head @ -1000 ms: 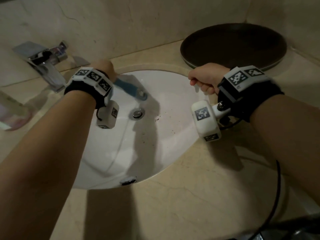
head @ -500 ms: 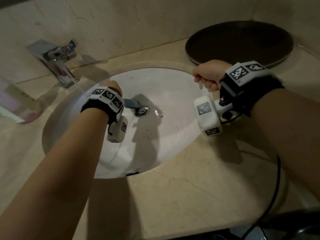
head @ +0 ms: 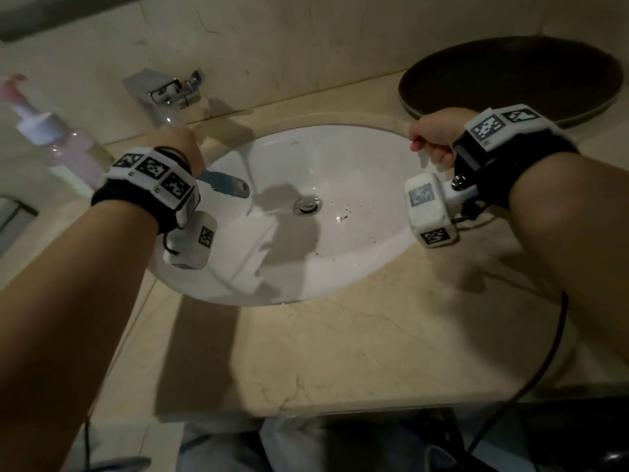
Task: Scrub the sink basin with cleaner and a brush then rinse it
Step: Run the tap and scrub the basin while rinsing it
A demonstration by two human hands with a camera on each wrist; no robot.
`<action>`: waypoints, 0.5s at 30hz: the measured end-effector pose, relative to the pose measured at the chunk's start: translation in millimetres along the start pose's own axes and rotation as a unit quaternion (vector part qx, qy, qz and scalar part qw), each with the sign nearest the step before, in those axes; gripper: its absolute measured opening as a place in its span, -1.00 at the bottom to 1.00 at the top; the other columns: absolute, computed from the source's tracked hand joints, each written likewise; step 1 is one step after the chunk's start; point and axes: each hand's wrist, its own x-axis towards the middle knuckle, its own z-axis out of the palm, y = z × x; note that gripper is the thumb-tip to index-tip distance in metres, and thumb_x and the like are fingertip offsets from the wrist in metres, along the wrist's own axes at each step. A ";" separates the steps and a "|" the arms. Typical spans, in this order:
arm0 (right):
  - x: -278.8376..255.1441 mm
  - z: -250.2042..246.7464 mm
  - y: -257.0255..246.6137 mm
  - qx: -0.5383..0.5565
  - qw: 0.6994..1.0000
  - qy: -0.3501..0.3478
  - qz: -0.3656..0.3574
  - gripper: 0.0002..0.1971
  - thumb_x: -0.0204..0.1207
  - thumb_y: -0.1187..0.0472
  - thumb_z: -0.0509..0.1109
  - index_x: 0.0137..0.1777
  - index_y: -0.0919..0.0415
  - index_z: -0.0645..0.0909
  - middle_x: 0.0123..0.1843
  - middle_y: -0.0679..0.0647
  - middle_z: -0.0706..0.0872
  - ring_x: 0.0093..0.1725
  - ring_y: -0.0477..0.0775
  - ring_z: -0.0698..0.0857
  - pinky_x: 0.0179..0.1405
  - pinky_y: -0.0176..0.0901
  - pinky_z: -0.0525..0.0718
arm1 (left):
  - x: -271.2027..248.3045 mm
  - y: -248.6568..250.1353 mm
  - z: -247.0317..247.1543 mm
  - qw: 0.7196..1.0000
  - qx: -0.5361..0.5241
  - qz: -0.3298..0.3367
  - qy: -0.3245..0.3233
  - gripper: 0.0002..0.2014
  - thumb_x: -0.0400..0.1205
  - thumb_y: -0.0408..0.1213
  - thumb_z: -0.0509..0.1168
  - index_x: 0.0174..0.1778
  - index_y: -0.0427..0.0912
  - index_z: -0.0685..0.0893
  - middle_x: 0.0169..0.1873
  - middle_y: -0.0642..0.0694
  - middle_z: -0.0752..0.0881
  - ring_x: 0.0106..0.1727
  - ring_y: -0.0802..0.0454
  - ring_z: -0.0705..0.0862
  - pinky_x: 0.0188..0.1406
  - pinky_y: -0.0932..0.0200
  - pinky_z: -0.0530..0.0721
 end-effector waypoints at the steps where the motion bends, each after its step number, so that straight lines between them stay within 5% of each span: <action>1: -0.4 0.4 0.1 0.000 1.000 0.002 -0.001 -0.66 0.70 0.20 0.07 -0.35 0.22 0.33 -0.45 -0.01 0.39 -0.51 -0.08 0.30 -0.61 -0.27 0.31 | 1.5 -5.0 1.1 1.000 -0.021 -0.002 0.011 -0.78 0.68 -0.38 0.22 -0.04 -0.55 0.60 -0.08 -0.49 0.63 0.21 -0.41 0.61 0.25 -0.18 0.55; 3: -0.7 0.8 0.3 -0.001 1.000 0.004 -0.002 -0.66 0.70 0.20 0.07 -0.35 0.21 0.34 -0.45 0.00 0.38 -0.51 -0.08 0.30 -0.55 -0.22 0.29 | 2.1 -11.8 -2.4 0.999 -0.017 -0.006 0.041 -0.78 0.64 -0.36 0.28 -0.27 -0.42 0.50 -0.33 -0.39 0.54 -0.02 -0.37 0.66 0.18 -0.25 0.64; 7: -0.6 0.2 1.8 0.009 1.000 0.008 0.003 -0.66 0.69 0.20 0.09 -0.35 0.21 0.34 -0.46 -0.01 0.38 -0.52 -0.10 0.29 -0.59 -0.29 0.27 | -10.9 -9.3 -11.2 0.998 0.004 0.005 0.070 -0.74 0.63 -0.41 0.25 0.16 -0.52 0.60 0.11 -0.51 0.63 0.16 -0.42 0.64 0.17 -0.20 0.59; 15: -0.1 -1.1 2.4 -0.004 1.000 0.006 -0.009 -0.66 0.69 0.19 0.08 -0.36 0.19 0.36 -0.46 -0.02 0.39 -0.50 -0.10 0.31 -0.59 -0.26 0.31 | -15.2 5.9 -20.6 0.997 -0.036 0.032 0.067 -0.78 0.67 -0.35 0.20 -0.04 -0.50 0.61 -0.02 -0.46 0.67 -0.07 -0.33 0.66 -0.01 -0.10 0.64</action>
